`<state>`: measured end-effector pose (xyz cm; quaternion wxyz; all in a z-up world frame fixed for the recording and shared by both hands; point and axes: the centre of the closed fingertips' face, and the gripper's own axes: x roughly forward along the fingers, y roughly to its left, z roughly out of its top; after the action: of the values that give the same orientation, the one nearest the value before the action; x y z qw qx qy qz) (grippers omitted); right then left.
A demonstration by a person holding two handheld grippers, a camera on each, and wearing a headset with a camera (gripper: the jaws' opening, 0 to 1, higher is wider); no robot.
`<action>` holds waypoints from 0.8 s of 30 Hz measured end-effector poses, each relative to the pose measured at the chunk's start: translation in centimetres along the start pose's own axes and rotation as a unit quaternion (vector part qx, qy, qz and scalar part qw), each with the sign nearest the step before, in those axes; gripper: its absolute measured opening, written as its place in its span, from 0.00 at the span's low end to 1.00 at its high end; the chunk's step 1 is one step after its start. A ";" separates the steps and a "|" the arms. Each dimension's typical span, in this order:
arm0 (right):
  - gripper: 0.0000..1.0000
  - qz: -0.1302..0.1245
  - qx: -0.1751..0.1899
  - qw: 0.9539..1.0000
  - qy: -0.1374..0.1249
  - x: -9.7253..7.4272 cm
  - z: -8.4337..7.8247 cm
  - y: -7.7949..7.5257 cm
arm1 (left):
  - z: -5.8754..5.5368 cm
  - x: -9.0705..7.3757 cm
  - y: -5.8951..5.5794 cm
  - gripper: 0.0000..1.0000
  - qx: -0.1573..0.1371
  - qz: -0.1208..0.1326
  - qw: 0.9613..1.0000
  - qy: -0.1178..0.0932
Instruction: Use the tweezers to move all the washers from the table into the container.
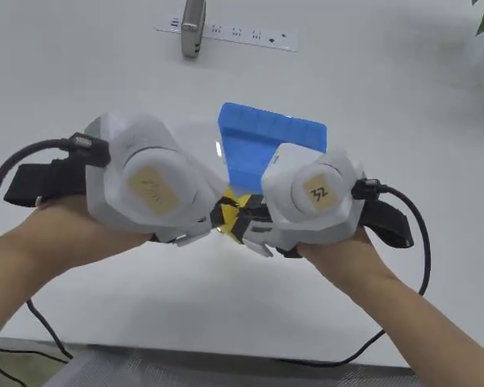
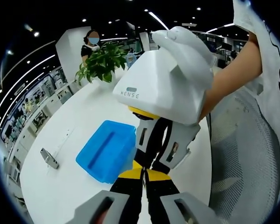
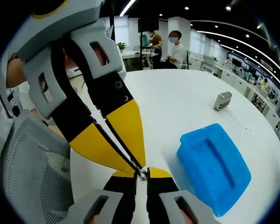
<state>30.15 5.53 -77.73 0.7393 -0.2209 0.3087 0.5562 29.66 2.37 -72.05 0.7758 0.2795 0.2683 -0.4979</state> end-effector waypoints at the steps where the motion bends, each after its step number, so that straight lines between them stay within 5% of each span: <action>1: 0.03 0.001 0.001 1.000 0.000 0.0 0.0 0.0 | 0.1 0.0 0.1 0.00 -0.007 0.006 1.000 -0.003; 6: 0.02 0.003 0.002 1.000 -0.001 -0.1 0.2 0.1 | 0.2 -0.3 0.6 0.00 -0.065 0.028 0.997 -0.028; 11: 0.02 0.000 0.007 1.000 -0.005 -0.6 0.5 -0.5 | 0.4 -1.4 1.2 0.00 -0.122 0.053 0.989 -0.062; 22: 0.02 0.001 0.004 1.000 -0.011 -1.7 1.2 -0.4 | -1.5 -4.5 1.2 0.33 -0.209 0.123 0.967 -0.083; 24: 0.02 0.002 0.000 1.000 -0.009 -1.9 1.3 -0.3 | -1.9 -5.1 1.5 0.40 -0.220 0.149 0.960 -0.092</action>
<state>30.30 5.01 -75.49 0.7411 -0.2150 0.3026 0.5595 28.92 7.42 -69.56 0.9050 0.0913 0.2540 -0.3289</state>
